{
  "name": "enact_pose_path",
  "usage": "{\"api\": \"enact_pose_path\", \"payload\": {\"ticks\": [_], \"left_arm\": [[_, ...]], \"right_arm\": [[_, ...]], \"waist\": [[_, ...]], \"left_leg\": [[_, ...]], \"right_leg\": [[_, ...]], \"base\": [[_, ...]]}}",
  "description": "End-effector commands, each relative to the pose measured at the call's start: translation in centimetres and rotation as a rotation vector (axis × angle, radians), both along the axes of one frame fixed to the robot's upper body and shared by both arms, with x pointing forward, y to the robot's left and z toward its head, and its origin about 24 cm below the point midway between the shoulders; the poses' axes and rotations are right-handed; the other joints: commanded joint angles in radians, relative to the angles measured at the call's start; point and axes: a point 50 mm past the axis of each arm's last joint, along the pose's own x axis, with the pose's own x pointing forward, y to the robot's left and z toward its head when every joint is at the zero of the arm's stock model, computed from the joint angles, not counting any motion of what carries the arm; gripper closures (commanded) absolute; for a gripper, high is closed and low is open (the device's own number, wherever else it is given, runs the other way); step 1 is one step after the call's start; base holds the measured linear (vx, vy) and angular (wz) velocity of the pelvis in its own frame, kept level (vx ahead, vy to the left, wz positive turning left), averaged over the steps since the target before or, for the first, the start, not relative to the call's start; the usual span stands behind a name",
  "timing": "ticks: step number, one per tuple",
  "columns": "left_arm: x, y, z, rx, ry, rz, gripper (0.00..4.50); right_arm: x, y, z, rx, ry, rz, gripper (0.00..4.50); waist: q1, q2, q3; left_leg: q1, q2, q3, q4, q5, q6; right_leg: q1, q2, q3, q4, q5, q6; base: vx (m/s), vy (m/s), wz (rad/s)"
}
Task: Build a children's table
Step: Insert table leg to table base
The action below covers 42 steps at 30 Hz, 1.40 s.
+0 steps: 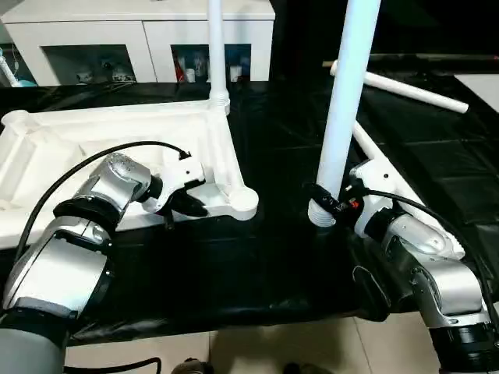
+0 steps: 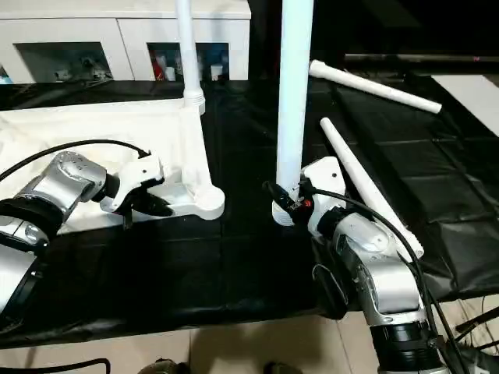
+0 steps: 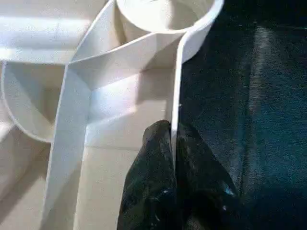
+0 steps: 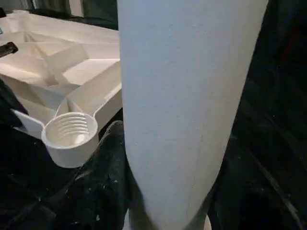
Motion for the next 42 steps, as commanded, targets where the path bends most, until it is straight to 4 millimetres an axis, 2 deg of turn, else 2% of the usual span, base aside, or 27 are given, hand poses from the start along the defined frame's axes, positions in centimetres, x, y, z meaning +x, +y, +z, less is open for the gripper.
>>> {"api": "enact_pose_path", "payload": {"ticks": [1,3,5,6,7,8,9,10,12,13,16,19,20,21,22,23,24,25,26,27,28,31,33,34,37,41,42], "left_arm": [[-0.7,-0.2,-1.0,-0.004,0.021,-0.027,4.46],[-0.9,-0.8,-1.3,-0.028,0.012,-0.047,4.46],[-1.5,-2.2,-1.9,-0.079,0.003,-0.095,4.46],[-2.0,-3.5,-2.2,-0.114,-0.009,-0.131,4.46],[-2.2,-4.2,-2.2,-0.134,-0.018,-0.149,4.46],[-2.4,-4.8,-2.2,-0.152,-0.026,-0.161,4.46],[-2.4,-4.8,-2.2,-0.152,-0.026,-0.161,4.46],[-2.8,-6.1,-2.0,-0.188,-0.046,-0.192,4.46],[-3.0,-6.8,-1.7,-0.206,-0.054,-0.2,4.46],[-3.1,-7.4,-1.4,-0.218,-0.062,-0.204,4.46],[-3.3,-7.4,-1.5,-0.213,-0.071,-0.21,4.46],[-3.5,-7.1,-1.8,-0.186,-0.107,-0.196,4.46],[-3.5,-6.7,-1.8,-0.169,-0.13,-0.19,4.21],[-3.5,-6.7,-1.8,-0.169,-0.13,-0.19,4.21],[-3.7,-6.1,-1.7,-0.158,-0.143,-0.182,3.93],[-3.9,-5.7,-1.5,-0.152,-0.144,-0.183,3.93],[-3.9,-5.5,-1.4,-0.15,-0.143,-0.184,3.93],[-4.0,-5.3,-1.2,-0.144,-0.153,-0.182,3.8],[-3.9,-5.1,-1.0,-0.135,-0.183,-0.161,3.64],[-3.8,-5.0,-0.8,-0.134,-0.189,-0.157,3.64],[-3.9,-4.9,-0.7,-0.138,-0.183,-0.159,3.64],[-3.7,-4.4,-0.7,-0.128,-0.187,-0.147,3.64],[-3.8,-4.1,-0.8,-0.114,-0.178,-0.144,3.64],[-3.9,-3.9,-0.8,-0.109,-0.173,-0.14,3.64],[-3.9,-3.7,-0.9,-0.112,-0.165,-0.126,3.64],[-3.7,-3.4,-1.3,-0.087,-0.155,-0.118,3.64],[-3.8,-3.3,-1.4,-0.08,-0.148,-0.119,3.79]], "right_arm": [[-0.3,-0.1,1.0,-0.004,-0.058,-0.003,2.65],[-0.4,-0.1,1.0,-0.002,-0.06,-0.005,2.65],[-0.5,-0.1,1.1,0.006,-0.061,-0.009,2.65],[-0.6,-0.2,1.1,0.009,-0.061,-0.009,2.65],[-0.7,-0.2,1.1,0.01,-0.061,-0.008,2.65],[-0.7,-0.2,1.2,0.01,-0.062,-0.007,2.65],[-0.7,-0.2,1.2,0.01,-0.062,-0.007,2.65],[-0.7,-0.1,1.3,0.01,-0.062,0.001,2.65],[-0.7,0.0,1.4,0.005,-0.064,0.011,2.65],[-0.7,0.1,1.4,-0.001,-0.065,0.018,2.65],[-0.8,0.2,1.3,-0.003,-0.064,0.025,2.65],[-0.9,0.4,1.1,-0.004,-0.061,0.032,2.65],[-0.9,0.5,1.0,-0.003,-0.059,0.033,2.65],[-0.9,0.5,1.0,-0.003,-0.059,0.033,2.65],[-0.9,0.6,0.9,0.003,-0.056,0.034,2.65],[-0.9,0.7,1.0,0.008,-0.053,0.039,2.65],[-0.9,0.7,1.0,0.009,-0.052,0.042,2.65],[-0.9,0.8,1.0,0.012,-0.052,0.048,2.65],[-1.0,0.8,1.1,0.009,-0.051,0.052,2.65],[-1.0,0.8,1.2,0.008,-0.052,0.053,2.65],[-1.0,0.8,1.3,0.011,-0.054,0.056,2.65],[-1.1,0.8,1.3,0.013,-0.053,0.063,2.65],[-1.1,0.8,1.4,0.014,-0.053,0.069,2.65],[-1.1,0.8,1.4,0.014,-0.052,0.074,2.65],[-1.0,0.9,1.4,0.012,-0.052,0.08,2.65],[-1.1,0.7,1.5,0.005,-0.053,0.084,2.65],[-1.1,0.6,1.5,0.004,-0.053,0.083,2.65]], "waist": [[0.006,0.016,-0.081],[0.006,0.016,-0.077],[0.009,0.018,-0.077],[0.009,0.02,-0.074],[0.011,0.021,-0.074],[0.01,0.02,-0.071],[0.013,0.023,-0.072],[0.017,0.03,-0.068],[0.02,0.026,-0.067],[0.025,0.031,-0.064],[0.021,0.034,-0.062],[0.019,0.028,-0.066],[0.021,0.029,-0.067],[0.02,0.029,-0.065],[0.02,0.029,-0.066],[0.019,0.024,-0.065],[0.018,0.027,-0.065],[0.016,0.032,-0.058],[0.012,0.029,-0.059],[0.009,0.029,-0.059],[0.005,0.025,-0.057],[-0.002,0.027,-0.056],[-0.007,0.018,-0.054],[-0.007,0.023,-0.054],[-0.013,0.024,-0.052],[-0.02,0.022,-0.052],[-0.022,0.021,-0.052]], "left_leg": [[0.025,0.057,-0.029,-0.082,-0.352,0.012],[0.021,0.058,-0.027,-0.082,-0.341,0.023],[0.022,0.057,-0.027,-0.08,-0.331,0.033],[0.024,0.058,-0.026,-0.081,-0.334,0.036],[0.026,0.063,-0.028,-0.083,-0.34,0.034],[0.026,0.06,-0.025,-0.082,-0.344,0.037],[0.031,0.061,-0.025,-0.083,-0.354,0.034],[0.035,0.065,-0.027,-0.086,-0.378,0.026],[0.039,0.062,-0.024,-0.086,-0.403,0.019],[0.044,0.061,-0.023,-0.086,-0.414,0.015],[0.03,0.059,-0.028,-0.091,-0.413,0.013],[0.029,0.056,-0.029,-0.09,-0.408,0.016],[0.027,0.058,-0.031,-0.09,-0.398,0.016],[0.023,0.06,-0.03,-0.091,-0.382,0.022],[0.026,0.059,-0.028,-0.09,-0.379,0.024],[0.023,0.059,-0.028,-0.091,-0.369,0.028],[0.022,0.061,-0.03,-0.092,-0.364,0.027],[0.022,0.061,-0.029,-0.096,-0.375,0.025],[0.022,0.06,-0.029,-0.096,-0.381,0.022],[0.022,0.06,-0.029,-0.097,-0.381,0.021],[0.023,0.058,-0.027,-0.096,-0.383,0.023],[0.019,0.057,-0.028,-0.097,-0.378,0.025],[0.019,0.057,-0.028,-0.097,-0.381,0.027],[0.02,0.058,-0.029,-0.097,-0.382,0.026],[0.02,0.057,-0.028,-0.098,-0.385,0.022],[0.019,0.056,-0.028,-0.097,-0.387,0.024],[0.019,0.056,-0.027,-0.097,-0.385,0.026]], "right_leg": [[0.055,-0.076,0.054,-0.066,-0.299,-0.233],[0.056,-0.077,0.056,-0.066,-0.299,-0.236],[0.056,-0.079,0.055,-0.069,-0.337,-0.225],[0.05,-0.078,0.055,-0.074,-0.364,-0.216],[0.051,-0.08,0.056,-0.073,-0.381,-0.208],[0.045,-0.075,0.056,-0.078,-0.395,-0.201],[0.041,-0.074,0.056,-0.078,-0.405,-0.196],[0.037,-0.073,0.056,-0.078,-0.412,-0.191],[0.034,-0.07,0.057,-0.082,-0.431,-0.177],[0.028,-0.072,0.059,-0.086,-0.447,-0.173],[0.036,-0.072,0.057,-0.085,-0.457,-0.152],[0.039,-0.074,0.055,-0.088,-0.48,-0.135],[0.041,-0.077,0.056,-0.085,-0.472,-0.137],[0.039,-0.076,0.057,-0.083,-0.463,-0.138],[0.036,-0.074,0.057,-0.085,-0.464,-0.137],[0.037,-0.074,0.058,-0.084,-0.462,-0.137],[0.038,-0.075,0.058,-0.081,-0.459,-0.137],[0.031,-0.071,0.058,-0.081,-0.461,-0.134],[0.032,-0.069,0.058,-0.081,-0.459,-0.133],[0.034,-0.07,0.059,-0.08,-0.451,-0.135],[0.031,-0.07,0.06,-0.082,-0.453,-0.137],[0.033,-0.071,0.06,-0.082,-0.458,-0.134],[0.032,-0.071,0.06,-0.084,-0.469,-0.133],[0.031,-0.072,0.061,-0.083,-0.477,-0.132],[0.031,-0.071,0.061,-0.084,-0.475,-0.133],[0.031,-0.071,0.061,-0.086,-0.489,-0.131],[0.031,-0.072,0.061,-0.087,-0.496,-0.129]], "base": [[0.0,0.0,0.0],[0.0,0.0,0.0],[0.0,0.0,0.0],[0.0,0.0,0.0],[0.0,0.0,0.0],[0.0,0.0,0.0],[0.0,0.0,0.0],[0.0,0.0,0.0],[0.0,0.0,0.0],[0.0,0.0,0.0],[0.0,0.0,0.0],[0.0,0.0,0.0],[0.0,0.0,0.0],[0.0,0.0,0.0],[0.0,0.0,0.0],[0.0,0.0,0.0],[0.0,0.0,0.0],[0.0,0.0,0.0],[0.0,0.0,0.0],[0.0,0.0,0.0],[0.0,0.0,0.0],[0.0,0.0,0.0],[0.0,0.0,0.0],[0.0,0.0,0.0],[0.0,0.0,0.0],[0.0,0.0,0.0],[0.0,0.0,0.0]]}}
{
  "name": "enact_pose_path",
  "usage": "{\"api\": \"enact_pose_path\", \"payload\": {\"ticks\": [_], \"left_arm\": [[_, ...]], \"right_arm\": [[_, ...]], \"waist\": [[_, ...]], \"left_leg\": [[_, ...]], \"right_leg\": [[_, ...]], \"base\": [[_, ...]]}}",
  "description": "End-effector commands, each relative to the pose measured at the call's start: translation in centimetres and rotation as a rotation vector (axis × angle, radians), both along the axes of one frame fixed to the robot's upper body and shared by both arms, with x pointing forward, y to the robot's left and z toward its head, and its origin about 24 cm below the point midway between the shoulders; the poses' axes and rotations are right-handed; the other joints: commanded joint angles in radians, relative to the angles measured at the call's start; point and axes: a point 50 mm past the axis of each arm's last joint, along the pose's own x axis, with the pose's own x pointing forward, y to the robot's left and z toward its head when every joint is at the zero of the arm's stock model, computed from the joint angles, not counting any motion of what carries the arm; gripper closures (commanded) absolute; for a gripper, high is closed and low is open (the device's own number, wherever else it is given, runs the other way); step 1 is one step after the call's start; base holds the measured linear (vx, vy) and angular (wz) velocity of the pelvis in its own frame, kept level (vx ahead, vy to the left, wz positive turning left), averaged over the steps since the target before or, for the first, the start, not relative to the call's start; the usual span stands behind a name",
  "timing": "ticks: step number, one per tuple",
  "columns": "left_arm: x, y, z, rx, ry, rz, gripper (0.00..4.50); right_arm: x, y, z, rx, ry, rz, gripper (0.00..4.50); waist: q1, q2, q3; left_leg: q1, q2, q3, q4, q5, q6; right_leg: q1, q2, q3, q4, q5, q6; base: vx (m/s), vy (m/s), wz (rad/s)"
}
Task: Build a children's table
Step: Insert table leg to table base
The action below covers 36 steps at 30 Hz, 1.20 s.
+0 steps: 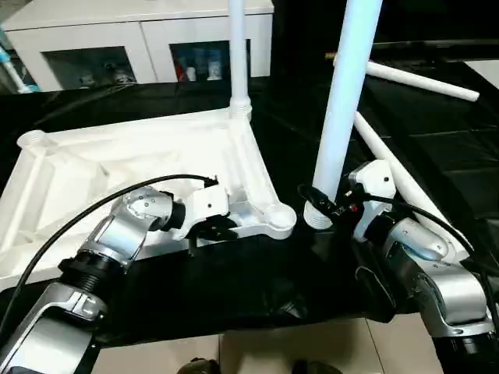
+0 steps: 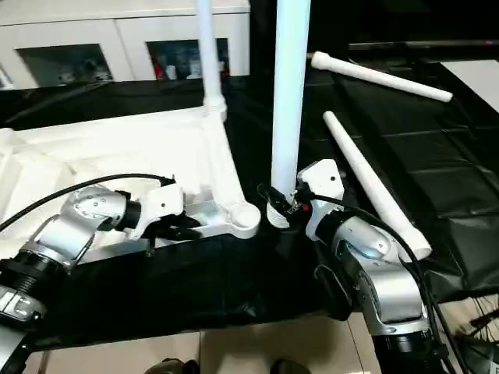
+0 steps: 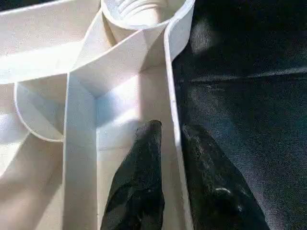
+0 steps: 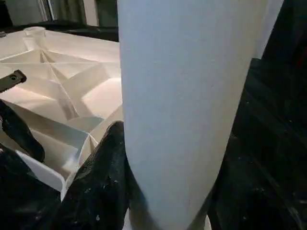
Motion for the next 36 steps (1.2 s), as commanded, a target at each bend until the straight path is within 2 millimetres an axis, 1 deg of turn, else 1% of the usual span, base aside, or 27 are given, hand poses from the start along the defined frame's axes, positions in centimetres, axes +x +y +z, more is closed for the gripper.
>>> {"api": "enact_pose_path", "payload": {"ticks": [1,6,7,8,10,12,14,16,17,18,19,20,21,22,23,24,25,26,27,28,29,30,31,33,34,35,36], "left_arm": [[0.2,0.9,0.0,0.032,-0.002,0.029,3.79],[0.0,1.2,-0.1,0.024,0.028,0.04,4.16],[0.0,1.2,-0.1,0.024,0.028,0.04,4.35],[0.0,1.3,0.0,0.023,0.029,0.047,4.35],[0.0,1.8,0.2,-0.012,0.017,0.084,4.48],[0.1,1.9,0.2,-0.019,0.009,0.093,4.5],[0.1,2.3,0.4,-0.054,0.008,0.1,4.5],[0.0,2.2,0.6,-0.119,0.029,0.089,4.5],[0.0,2.1,0.6,-0.129,0.031,0.087,4.5],[0.0,2.0,0.6,-0.128,0.035,0.086,4.5],[-0.1,1.4,0.4,-0.108,0.042,0.069,4.5],[-0.1,1.0,0.4,-0.099,0.044,0.061,4.5],[-0.5,0.0,-0.1,-0.074,0.06,0.012,4.5],[-0.6,-0.1,-0.1,-0.074,0.061,0.008,4.5],[-0.8,-0.3,-0.5,-0.072,0.067,0.007,4.5],[-0.9,-0.4,-0.6,-0.059,0.065,-0.002,4.5],[-0.9,-0.2,-0.6,-0.046,0.061,0.008,4.5],[-0.8,-0.1,-0.6,-0.045,0.059,0.01,4.5],[-0.8,0.0,-0.5,-0.047,0.056,0.014,4.5],[-0.7,0.1,-0.4,-0.05,0.056,0.018,4.5],[-0.7,0.2,-0.3,-0.05,0.054,0.019,4.5],[-0.6,0.6,-0.2,-0.048,0.047,0.031,4.5],[-0.5,0.7,-0.1,-0.047,0.045,0.038,4.5],[-0.6,1.0,-0.1,-0.043,0.04,0.048,4.5],[-0.7,1.1,-0.1,-0.041,0.039,0.048,4.5],[-0.8,1.1,-0.1,-0.045,0.04,0.051,4.5],[-0.9,1.0,-0.1,-0.049,0.041,0.053,4.5]], "right_arm": [[-0.1,0.1,0.9,0.005,-0.028,0.018,2.65],[-0.1,0.1,0.9,0.003,-0.029,0.016,2.65],[-0.1,0.1,0.9,0.003,-0.029,0.016,2.65],[-0.1,0.1,0.9,0.003,-0.03,0.016,2.65],[0.1,0.6,1.1,0.027,-0.027,0.023,2.65],[0.2,0.8,1.0,0.039,-0.02,0.024,2.65],[0.5,1.5,1.0,0.084,0.003,0.035,2.65],[0.8,2.1,1.4,0.137,0.011,0.057,2.65],[0.8,2.1,1.6,0.145,0.009,0.06,2.65],[1.0,2.0,1.7,0.161,0.011,0.055,2.65],[1.5,1.6,2.4,0.195,0.013,0.047,2.65],[1.7,1.3,2.7,0.208,0.013,0.044,2.65],[2.2,0.8,3.4,0.254,0.009,0.046,2.65],[2.3,0.7,3.5,0.258,0.009,0.047,2.65],[2.3,0.8,3.7,0.266,0.012,0.05,2.65],[2.4,0.9,3.9,0.285,0.02,0.061,2.65],[2.5,1.3,4.1,0.308,0.039,0.09,2.65],[2.6,1.3,4.1,0.308,0.042,0.094,2.65],[2.6,1.5,4.0,0.296,0.048,0.109,2.65],[2.6,1.7,3.9,0.275,0.053,0.13,2.66],[2.6,1.8,3.9,0.276,0.057,0.134,2.66],[2.7,2.2,3.5,0.272,0.088,0.17,2.66],[2.7,2.4,3.4,0.271,0.103,0.185,2.66],[2.7,2.7,2.9,0.251,0.133,0.201,2.66],[2.7,2.9,2.8,0.246,0.144,0.209,2.66],[2.7,3.0,2.7,0.244,0.151,0.216,2.66],[2.6,3.2,2.5,0.241,0.159,0.224,2.66]], "waist": [[-0.001,-0.007,-0.056],[-0.003,-0.008,-0.055],[-0.003,-0.008,-0.055],[-0.003,-0.009,-0.055],[-0.003,-0.021,-0.054],[-0.001,-0.017,-0.055],[0.001,-0.026,-0.051],[0.0,-0.022,-0.051],[0.001,-0.019,-0.05],[0.003,-0.011,-0.043],[0.002,0.013,-0.04],[-0.002,-0.003,-0.043],[-0.005,-0.014,-0.02],[0.0,-0.021,-0.014],[0.003,-0.021,-0.015],[0.008,-0.022,-0.021],[0.009,-0.015,-0.014],[0.009,-0.008,0.0],[0.008,-0.017,-0.005],[0.009,-0.029,-0.001],[0.012,-0.025,0.001],[0.011,-0.035,0.005],[0.013,-0.034,0.008],[0.013,-0.033,0.012],[0.011,-0.046,0.013],[0.012,-0.042,0.014],[0.009,-0.053,0.017]], "left_leg": [[0.021,0.056,-0.033,-0.086,-0.384,0.027],[0.022,0.056,-0.034,-0.087,-0.393,0.025],[0.021,0.056,-0.034,-0.087,-0.393,0.025],[0.022,0.056,-0.034,-0.087,-0.391,0.026],[0.018,0.056,-0.032,-0.088,-0.378,0.031],[0.019,0.056,-0.032,-0.087,-0.361,0.035],[0.017,0.057,-0.032,-0.09,-0.348,0.035],[0.014,0.059,-0.032,-0.092,-0.326,0.035],[0.014,0.06,-0.032,-0.092,-0.322,0.034],[0.017,0.062,-0.03,-0.094,-0.315,0.031],[0.018,0.061,-0.031,-0.095,-0.327,0.025],[0.019,0.061,-0.027,-0.095,-0.334,0.025],[0.014,0.059,-0.025,-0.098,-0.341,0.03],[0.019,0.056,-0.022,-0.096,-0.336,0.047],[0.023,0.057,-0.018,-0.094,-0.325,0.051],[0.027,0.06,-0.016,-0.093,-0.29,0.056],[0.021,0.061,-0.017,-0.096,-0.267,0.059],[0.019,0.061,-0.017,-0.1,-0.277,0.057],[0.022,0.06,-0.016,-0.099,-0.284,0.053],[0.024,0.06,-0.012,-0.1,-0.275,0.056],[0.024,0.059,-0.013,-0.099,-0.274,0.057],[0.024,0.059,-0.012,-0.102,-0.279,0.056],[0.022,0.059,-0.015,-0.104,-0.278,0.053],[0.023,0.06,-0.016,-0.108,-0.287,0.046],[0.023,0.06,-0.016,-0.109,-0.291,0.043],[0.024,0.06,-0.018,-0.11,-0.295,0.041],[0.023,0.061,-0.019,-0.112,-0.296,0.04]], "right_leg": [[0.035,-0.071,0.057,-0.089,-0.49,-0.142],[0.032,-0.071,0.056,-0.091,-0.513,-0.138],[0.033,-0.071,0.056,-0.091,-0.514,-0.138],[0.031,-0.071,0.057,-0.091,-0.512,-0.139],[0.031,-0.071,0.057,-0.09,-0.511,-0.14],[0.03,-0.073,0.058,-0.09,-0.511,-0.14],[0.029,-0.072,0.059,-0.089,-0.499,-0.14],[0.032,-0.072,0.059,-0.082,-0.451,-0.156],[0.03,-0.07,0.06,-0.08,-0.429,-0.16],[0.025,-0.067,0.063,-0.073,-0.361,-0.182],[0.025,-0.064,0.063,-0.07,-0.344,-0.189],[0.027,-0.062,0.063,-0.075,-0.328,-0.193],[0.022,-0.062,0.066,-0.073,-0.311,-0.203],[0.021,-0.067,0.071,-0.073,-0.346,-0.199],[0.019,-0.07,0.073,-0.075,-0.364,-0.196],[0.021,-0.069,0.074,-0.075,-0.359,-0.197],[0.021,-0.067,0.073,-0.071,-0.34,-0.201],[0.014,-0.065,0.073,-0.073,-0.346,-0.197],[0.018,-0.064,0.073,-0.071,-0.339,-0.196],[0.015,-0.065,0.077,-0.073,-0.341,-0.195],[0.015,-0.067,0.078,-0.071,-0.351,-0.196],[0.015,-0.068,0.079,-0.076,-0.384,-0.189],[0.017,-0.071,0.082,-0.077,-0.415,-0.181],[0.014,-0.071,0.084,-0.08,-0.444,-0.171],[0.014,-0.072,0.086,-0.082,-0.465,-0.166],[0.012,-0.074,0.087,-0.082,-0.481,-0.162],[0.011,-0.076,0.089,-0.084,-0.508,-0.152]], "base": [[0.0,0.0,0.0],[0.0,0.0,0.0],[0.0,0.0,0.0],[0.0,0.0,0.0],[0.0,0.0,0.0],[0.0,0.0,0.0],[0.0,0.0,0.0],[0.0,0.0,0.0],[0.0,0.0,0.0],[0.0,0.0,0.0],[0.0,0.0,0.0],[0.0,0.0,0.0],[0.0,0.0,0.0],[0.0,0.0,0.0],[0.0,0.0,0.0],[0.0,0.0,0.0],[0.0,0.0,0.0],[0.0,0.0,0.0],[0.0,0.0,0.0],[0.0,0.0,0.0],[0.0,0.0,0.0],[0.0,0.0,0.0],[0.0,0.0,0.0],[0.0,0.0,0.0],[0.0,0.0,0.0],[0.0,0.0,0.0],[0.0,0.0,0.0]]}}
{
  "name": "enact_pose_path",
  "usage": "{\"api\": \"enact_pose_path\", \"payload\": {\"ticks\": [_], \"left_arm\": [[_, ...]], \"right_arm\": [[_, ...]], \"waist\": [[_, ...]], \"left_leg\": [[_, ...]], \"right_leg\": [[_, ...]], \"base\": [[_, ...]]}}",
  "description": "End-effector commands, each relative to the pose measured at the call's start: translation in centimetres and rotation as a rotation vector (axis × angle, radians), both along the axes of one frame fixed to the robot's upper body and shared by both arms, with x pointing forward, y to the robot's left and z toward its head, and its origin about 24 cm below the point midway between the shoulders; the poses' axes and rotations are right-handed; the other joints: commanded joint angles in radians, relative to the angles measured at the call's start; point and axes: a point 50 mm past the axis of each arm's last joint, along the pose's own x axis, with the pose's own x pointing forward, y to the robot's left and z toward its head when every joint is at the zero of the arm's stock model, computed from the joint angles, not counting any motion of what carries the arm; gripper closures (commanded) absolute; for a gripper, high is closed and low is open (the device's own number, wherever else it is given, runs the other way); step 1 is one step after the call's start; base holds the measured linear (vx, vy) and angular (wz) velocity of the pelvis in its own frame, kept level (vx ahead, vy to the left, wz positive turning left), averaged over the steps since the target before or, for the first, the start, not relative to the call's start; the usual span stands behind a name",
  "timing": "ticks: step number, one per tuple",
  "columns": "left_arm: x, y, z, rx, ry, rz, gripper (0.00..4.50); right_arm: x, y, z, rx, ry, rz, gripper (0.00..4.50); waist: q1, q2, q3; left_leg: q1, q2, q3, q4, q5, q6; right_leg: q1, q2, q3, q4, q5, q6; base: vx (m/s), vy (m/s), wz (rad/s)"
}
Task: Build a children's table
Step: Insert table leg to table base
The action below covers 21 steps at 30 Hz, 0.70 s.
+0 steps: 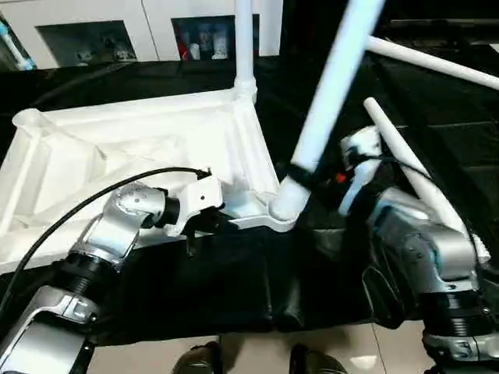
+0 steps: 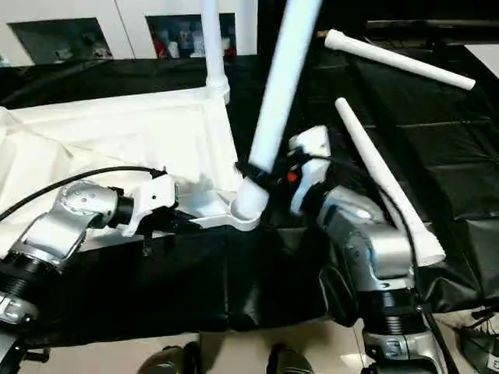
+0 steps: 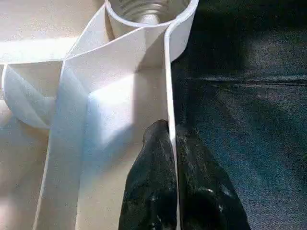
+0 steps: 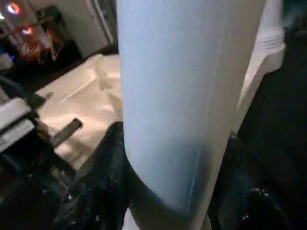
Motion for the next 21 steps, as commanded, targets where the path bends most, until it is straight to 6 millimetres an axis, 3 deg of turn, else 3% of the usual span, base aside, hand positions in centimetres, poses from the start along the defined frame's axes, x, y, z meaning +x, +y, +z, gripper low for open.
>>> {"api": "enact_pose_path", "payload": {"ticks": [1,3,4,12,21], "left_arm": [[-0.8,0.6,-1.8,0.025,0.051,0.042,4.5],[-0.8,0.6,-1.8,0.025,0.05,0.041,4.5],[-0.9,0.6,-1.8,0.021,0.051,0.041,4.5],[-1.2,0.4,-1.4,0.0,0.036,0.044,4.5],[-1.3,0.4,-1.4,-0.002,0.022,0.056,4.5]], "right_arm": [[0.0,0.8,-0.2,-0.008,0.02,0.05,2.66],[0.0,0.9,-0.2,-0.008,0.021,0.054,2.66],[0.1,1.1,-0.2,-0.009,0.02,0.056,2.66],[0.7,1.5,-0.8,-0.032,0.021,0.076,2.66],[0.5,1.4,-1.8,-0.035,0.026,0.088,2.66]], "waist": [[-0.008,-0.03,-0.043],[-0.008,-0.024,-0.038],[-0.01,-0.028,-0.036],[-0.014,-0.027,-0.035],[-0.017,-0.031,-0.035]], "left_leg": [[0.023,0.069,-0.039,-0.08,-0.3,0.038],[0.024,0.071,-0.04,-0.081,-0.304,0.032],[0.022,0.07,-0.041,-0.082,-0.304,0.03],[0.016,0.07,-0.039,-0.084,-0.281,0.036],[0.017,0.071,-0.04,-0.085,-0.306,0.034]], "right_leg": [[0.025,-0.076,0.062,-0.089,-0.526,-0.149],[0.02,-0.078,0.063,-0.092,-0.544,-0.143],[0.021,-0.078,0.063,-0.092,-0.549,-0.14],[0.022,-0.074,0.065,-0.084,-0.479,-0.16],[0.019,-0.077,0.067,-0.091,-0.546,-0.146]], "base": [[0.0,0.0,0.0],[0.0,0.0,0.0],[0.0,0.0,0.0],[0.0,0.0,0.0],[0.0,0.0,0.0]]}}
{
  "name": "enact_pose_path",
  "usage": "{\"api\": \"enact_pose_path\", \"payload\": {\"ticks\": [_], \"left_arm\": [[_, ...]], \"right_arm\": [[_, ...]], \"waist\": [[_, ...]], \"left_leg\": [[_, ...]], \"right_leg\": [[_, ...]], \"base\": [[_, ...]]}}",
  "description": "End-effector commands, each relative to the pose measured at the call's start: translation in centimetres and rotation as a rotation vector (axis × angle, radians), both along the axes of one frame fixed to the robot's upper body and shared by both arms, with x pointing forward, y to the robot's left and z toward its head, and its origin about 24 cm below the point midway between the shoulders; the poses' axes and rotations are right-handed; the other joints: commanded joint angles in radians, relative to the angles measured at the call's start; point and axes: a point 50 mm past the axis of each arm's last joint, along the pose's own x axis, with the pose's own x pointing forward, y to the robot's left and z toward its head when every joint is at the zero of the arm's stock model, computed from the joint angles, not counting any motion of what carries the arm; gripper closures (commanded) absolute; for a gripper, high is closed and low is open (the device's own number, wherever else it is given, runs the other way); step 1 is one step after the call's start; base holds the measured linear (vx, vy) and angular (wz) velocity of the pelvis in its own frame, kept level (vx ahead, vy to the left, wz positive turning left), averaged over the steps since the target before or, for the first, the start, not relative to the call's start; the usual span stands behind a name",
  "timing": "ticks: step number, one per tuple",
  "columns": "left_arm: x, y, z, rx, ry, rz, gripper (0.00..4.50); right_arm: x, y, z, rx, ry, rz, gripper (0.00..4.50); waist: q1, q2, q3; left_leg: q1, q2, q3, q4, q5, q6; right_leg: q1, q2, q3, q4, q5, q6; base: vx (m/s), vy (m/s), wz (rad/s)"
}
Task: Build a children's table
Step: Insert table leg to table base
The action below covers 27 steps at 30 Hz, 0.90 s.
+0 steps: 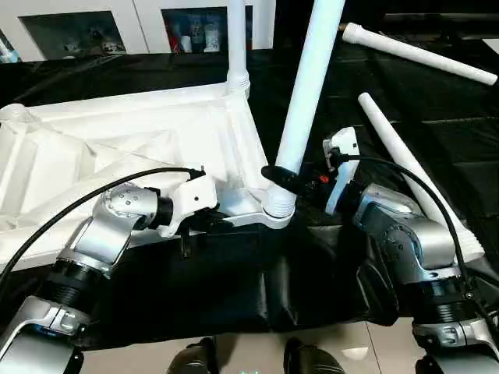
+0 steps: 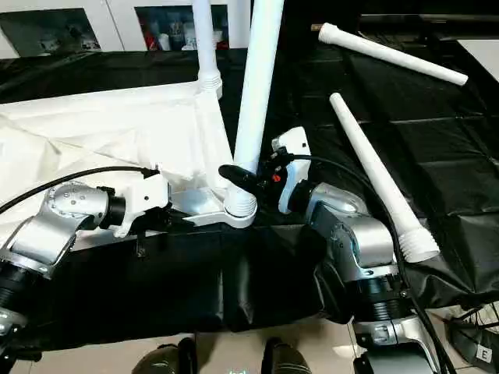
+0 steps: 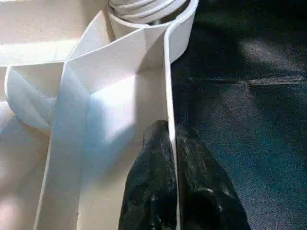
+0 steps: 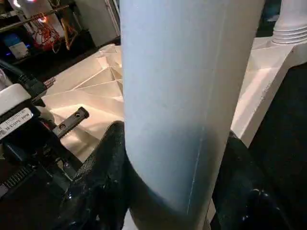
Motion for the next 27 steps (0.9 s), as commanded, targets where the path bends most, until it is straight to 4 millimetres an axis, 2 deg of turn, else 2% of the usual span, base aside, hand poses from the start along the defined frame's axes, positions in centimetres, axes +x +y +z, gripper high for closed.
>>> {"api": "enact_pose_path", "payload": {"ticks": [1,4,6,10,13,19,27], "left_arm": [[-0.5,0.0,-1.9,-0.003,0.052,0.036,4.5],[-0.4,0.0,-1.8,-0.012,0.045,0.047,4.5],[-0.3,0.1,-1.8,-0.014,0.039,0.061,4.5],[-0.3,0.2,-1.7,-0.018,0.037,0.07,4.5],[-0.2,0.3,-1.7,-0.019,0.037,0.076,4.5],[-0.1,0.3,-1.7,-0.017,0.039,0.081,4.5],[0.1,0.3,-1.7,-0.011,0.043,0.073,4.5]], "right_arm": [[-0.4,-0.1,-1.4,-0.01,0.043,-0.003,2.66],[-0.5,-0.3,-1.7,0.019,0.052,-0.023,2.66],[-0.8,-0.4,-2.4,0.048,0.06,-0.03,2.66],[-1.7,-0.5,-3.8,0.106,0.064,-0.047,2.66],[-2.4,-0.6,-4.7,0.118,0.054,-0.058,2.66],[-3.2,-0.3,-5.7,0.015,-0.017,-0.039,2.66],[-3.5,0.4,-6.2,-0.097,-0.038,0.018,2.66]], "waist": [[-0.002,-0.018,-0.044],[0.0,-0.017,-0.047],[0.002,-0.011,-0.052],[0.004,-0.013,-0.054],[0.004,-0.009,-0.055],[0.005,-0.006,-0.057],[0.004,-0.004,-0.055]], "left_leg": [[0.022,0.073,-0.042,-0.08,-0.306,0.034],[0.021,0.073,-0.041,-0.08,-0.3,0.034],[0.022,0.074,-0.041,-0.079,-0.3,0.033],[0.02,0.074,-0.041,-0.08,-0.305,0.034],[0.021,0.074,-0.04,-0.08,-0.31,0.035],[0.019,0.073,-0.038,-0.079,-0.298,0.042],[0.021,0.072,-0.042,-0.081,-0.328,0.04]], "right_leg": [[0.027,-0.078,0.064,-0.091,-0.548,-0.146],[0.027,-0.078,0.064,-0.091,-0.534,-0.15],[0.029,-0.078,0.064,-0.089,-0.518,-0.158],[0.031,-0.079,0.063,-0.089,-0.515,-0.16],[0.029,-0.078,0.064,-0.09,-0.513,-0.162],[0.032,-0.075,0.063,-0.086,-0.483,-0.171],[0.033,-0.075,0.063,-0.091,-0.533,-0.155]], "base": [[0.0,0.0,0.0],[0.0,0.0,0.0],[0.0,0.0,0.0],[0.0,0.0,0.0],[0.0,0.0,0.0],[0.0,0.0,0.0],[0.0,0.0,0.0]]}}
